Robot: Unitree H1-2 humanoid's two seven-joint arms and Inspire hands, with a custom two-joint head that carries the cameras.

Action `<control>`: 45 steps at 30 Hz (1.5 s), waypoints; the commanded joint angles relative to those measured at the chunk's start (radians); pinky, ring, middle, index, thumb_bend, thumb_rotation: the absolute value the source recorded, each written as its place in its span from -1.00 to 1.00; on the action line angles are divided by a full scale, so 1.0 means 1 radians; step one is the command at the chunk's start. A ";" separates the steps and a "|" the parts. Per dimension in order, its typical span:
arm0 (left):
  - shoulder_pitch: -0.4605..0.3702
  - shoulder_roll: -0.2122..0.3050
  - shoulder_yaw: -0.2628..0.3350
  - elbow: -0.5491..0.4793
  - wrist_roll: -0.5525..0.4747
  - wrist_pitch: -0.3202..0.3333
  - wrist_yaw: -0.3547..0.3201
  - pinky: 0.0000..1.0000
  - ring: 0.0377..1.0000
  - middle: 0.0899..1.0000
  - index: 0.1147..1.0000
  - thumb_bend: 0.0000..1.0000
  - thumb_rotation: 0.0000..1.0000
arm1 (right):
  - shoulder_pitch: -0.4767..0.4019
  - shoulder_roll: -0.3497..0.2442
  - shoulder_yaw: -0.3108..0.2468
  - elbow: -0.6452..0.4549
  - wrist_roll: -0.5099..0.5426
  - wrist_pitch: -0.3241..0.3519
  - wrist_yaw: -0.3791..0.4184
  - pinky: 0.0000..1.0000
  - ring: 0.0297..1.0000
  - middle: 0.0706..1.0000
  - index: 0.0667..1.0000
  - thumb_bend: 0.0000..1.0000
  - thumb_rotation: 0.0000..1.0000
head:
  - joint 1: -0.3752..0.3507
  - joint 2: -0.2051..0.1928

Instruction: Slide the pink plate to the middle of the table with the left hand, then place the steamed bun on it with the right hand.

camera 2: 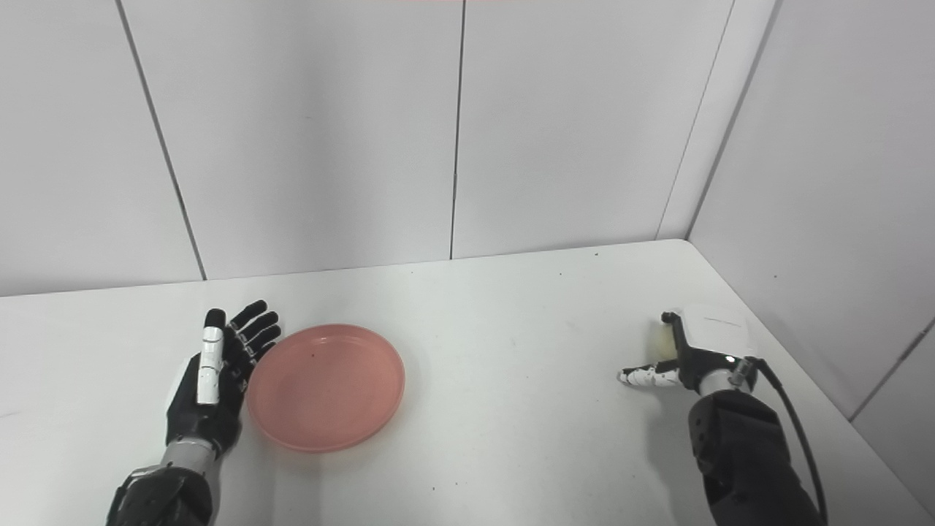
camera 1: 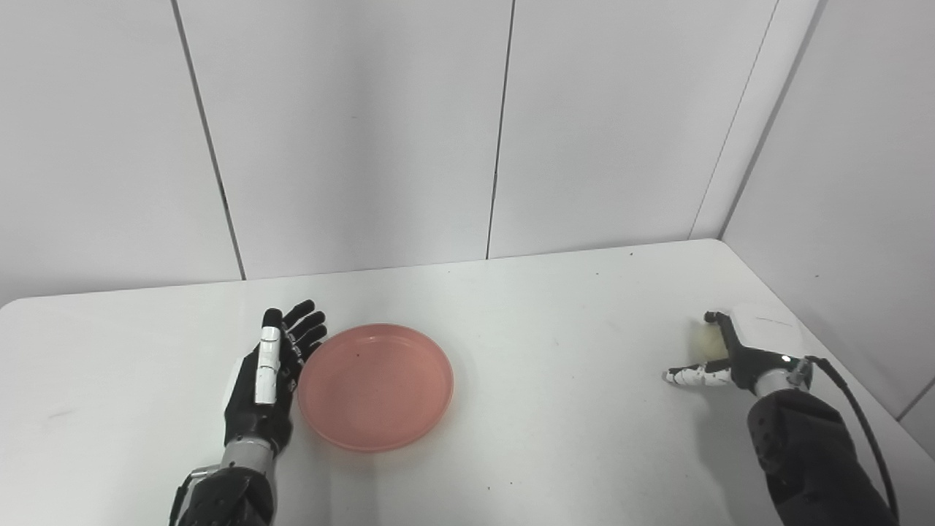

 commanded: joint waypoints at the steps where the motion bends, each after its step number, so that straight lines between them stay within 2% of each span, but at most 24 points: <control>1: -0.018 0.000 -0.003 0.002 0.006 0.009 -0.007 0.71 0.67 0.58 0.46 0.57 0.85 | -0.013 -0.035 -0.017 -0.011 0.003 0.011 -0.010 0.80 0.71 0.69 0.56 1.00 0.15 | 0.000 0.001; 14: -0.015 0.004 -0.007 -0.001 0.008 0.012 -0.011 0.70 0.66 0.58 0.46 0.53 0.86 | -0.010 -0.046 -0.059 0.033 0.070 0.011 -0.094 0.69 0.65 0.64 0.57 1.00 0.08 | -0.001 0.004; 18: -0.014 0.005 -0.005 -0.002 0.004 0.017 -0.012 0.69 0.65 0.57 0.45 0.54 0.83 | -0.011 -0.071 -0.067 0.066 0.105 0.008 -0.140 0.67 0.63 0.61 0.56 1.00 0.04 | -0.002 0.004; 25: -0.012 0.006 -0.007 -0.009 0.006 0.025 -0.014 0.70 0.66 0.57 0.46 0.53 0.83 | -0.003 -0.110 -0.062 0.114 0.145 0.005 -0.225 0.61 0.57 0.58 0.53 1.00 0.10 | -0.002 0.005; 34: -0.013 0.010 -0.010 -0.005 0.007 0.025 -0.021 0.71 0.66 0.58 0.46 0.52 0.83 | 0.018 -0.153 -0.085 0.161 0.206 0.009 -0.254 0.64 0.58 0.55 0.51 1.00 0.12 | -0.003 0.006; 39: -0.013 0.010 -0.009 -0.005 0.011 0.024 -0.021 0.68 0.64 0.57 0.45 0.53 0.83 | 0.037 -0.174 -0.098 0.177 0.228 0.009 -0.281 0.59 0.54 0.52 0.49 1.00 0.12 | -0.004 0.006; 45: -0.013 0.009 -0.006 -0.007 0.009 0.032 -0.021 0.67 0.64 0.57 0.46 0.54 0.82 | 0.048 -0.207 -0.103 0.219 0.290 -0.016 -0.319 0.60 0.56 0.54 0.48 1.00 0.13 | -0.004 0.006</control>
